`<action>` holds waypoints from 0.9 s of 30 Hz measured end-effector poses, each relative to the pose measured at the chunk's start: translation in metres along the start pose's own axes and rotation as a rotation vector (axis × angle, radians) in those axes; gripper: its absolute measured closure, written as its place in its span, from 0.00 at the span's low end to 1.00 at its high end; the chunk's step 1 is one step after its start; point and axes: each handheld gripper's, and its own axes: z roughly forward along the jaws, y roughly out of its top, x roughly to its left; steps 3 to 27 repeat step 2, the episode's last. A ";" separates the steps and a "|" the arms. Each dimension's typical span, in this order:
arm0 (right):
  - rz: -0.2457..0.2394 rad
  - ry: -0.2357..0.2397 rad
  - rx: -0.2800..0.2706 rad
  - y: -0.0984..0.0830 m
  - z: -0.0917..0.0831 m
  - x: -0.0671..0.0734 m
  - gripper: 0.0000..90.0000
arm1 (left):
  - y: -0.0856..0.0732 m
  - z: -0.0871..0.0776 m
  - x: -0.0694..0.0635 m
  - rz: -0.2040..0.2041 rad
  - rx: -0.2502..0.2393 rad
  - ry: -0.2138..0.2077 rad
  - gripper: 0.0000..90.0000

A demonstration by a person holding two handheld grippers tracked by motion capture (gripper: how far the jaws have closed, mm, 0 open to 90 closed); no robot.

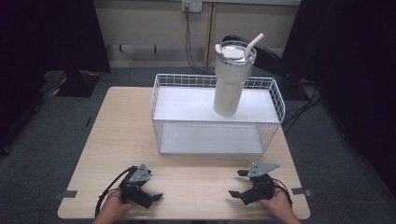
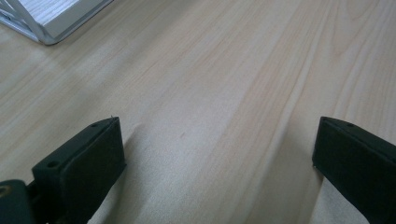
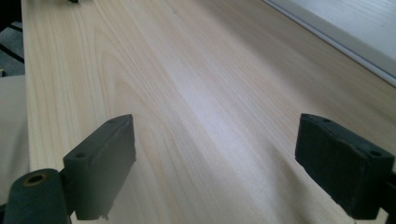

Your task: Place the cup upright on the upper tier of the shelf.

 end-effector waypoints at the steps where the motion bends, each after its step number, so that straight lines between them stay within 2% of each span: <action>1: -0.007 -0.001 0.009 -0.001 0.000 0.000 0.13 | 0.000 0.000 0.000 0.000 0.000 0.000 0.02; 27: -0.014 -0.002 0.015 -0.002 0.001 0.000 0.13 | 0.000 0.000 0.000 0.001 0.000 0.000 0.02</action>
